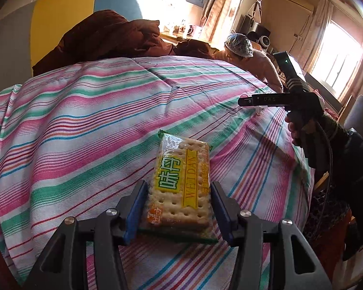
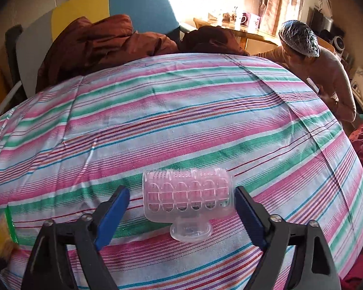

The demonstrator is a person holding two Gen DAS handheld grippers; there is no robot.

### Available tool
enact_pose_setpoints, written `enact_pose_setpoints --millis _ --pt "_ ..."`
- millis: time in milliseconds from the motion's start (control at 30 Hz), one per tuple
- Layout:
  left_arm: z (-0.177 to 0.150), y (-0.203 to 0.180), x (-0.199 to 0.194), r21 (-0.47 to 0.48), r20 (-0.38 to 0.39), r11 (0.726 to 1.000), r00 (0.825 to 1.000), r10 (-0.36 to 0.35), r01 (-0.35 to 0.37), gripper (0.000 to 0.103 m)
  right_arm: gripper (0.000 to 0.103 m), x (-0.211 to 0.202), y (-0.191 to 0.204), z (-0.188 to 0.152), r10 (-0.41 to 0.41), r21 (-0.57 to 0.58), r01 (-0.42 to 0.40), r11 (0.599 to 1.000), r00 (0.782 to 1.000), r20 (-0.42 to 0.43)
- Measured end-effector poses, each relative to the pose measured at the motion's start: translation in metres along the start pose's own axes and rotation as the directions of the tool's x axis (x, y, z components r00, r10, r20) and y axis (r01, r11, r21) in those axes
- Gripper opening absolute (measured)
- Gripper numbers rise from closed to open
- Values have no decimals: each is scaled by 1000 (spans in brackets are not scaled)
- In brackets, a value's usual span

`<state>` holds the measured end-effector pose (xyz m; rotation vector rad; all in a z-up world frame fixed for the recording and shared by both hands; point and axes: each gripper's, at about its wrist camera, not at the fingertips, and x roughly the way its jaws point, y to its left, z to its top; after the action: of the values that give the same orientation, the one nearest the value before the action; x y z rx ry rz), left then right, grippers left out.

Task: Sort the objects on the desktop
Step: 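Grasp the pink roller container with the right tool while the left tool holds the crackers, then carry the crackers and pink container to the gold tray with both tools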

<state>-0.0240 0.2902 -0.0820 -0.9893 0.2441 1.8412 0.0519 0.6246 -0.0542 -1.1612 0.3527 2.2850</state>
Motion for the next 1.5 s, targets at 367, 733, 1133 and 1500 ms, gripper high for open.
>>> enact_pose_setpoints --millis 367,733,1133,1500 --pt "0 -3 2 1 0 1000 1000 22 -22 54 68 -20 22 -25 44 5 -45 999 997 59" --pt "-4 -7 -8 23 28 998 997 66 -67 49 68 -60 64 -56 194 -11 -194 981 972 131" --pt "-19 -8 -62 -11 123 998 990 67 -66 49 68 -85 114 -79 312 -77 -303 950 938 150" --pt "-40 21 -150 -123 259 978 946 194 -167 49 68 -105 204 -80 467 -230 -432 872 875 128"
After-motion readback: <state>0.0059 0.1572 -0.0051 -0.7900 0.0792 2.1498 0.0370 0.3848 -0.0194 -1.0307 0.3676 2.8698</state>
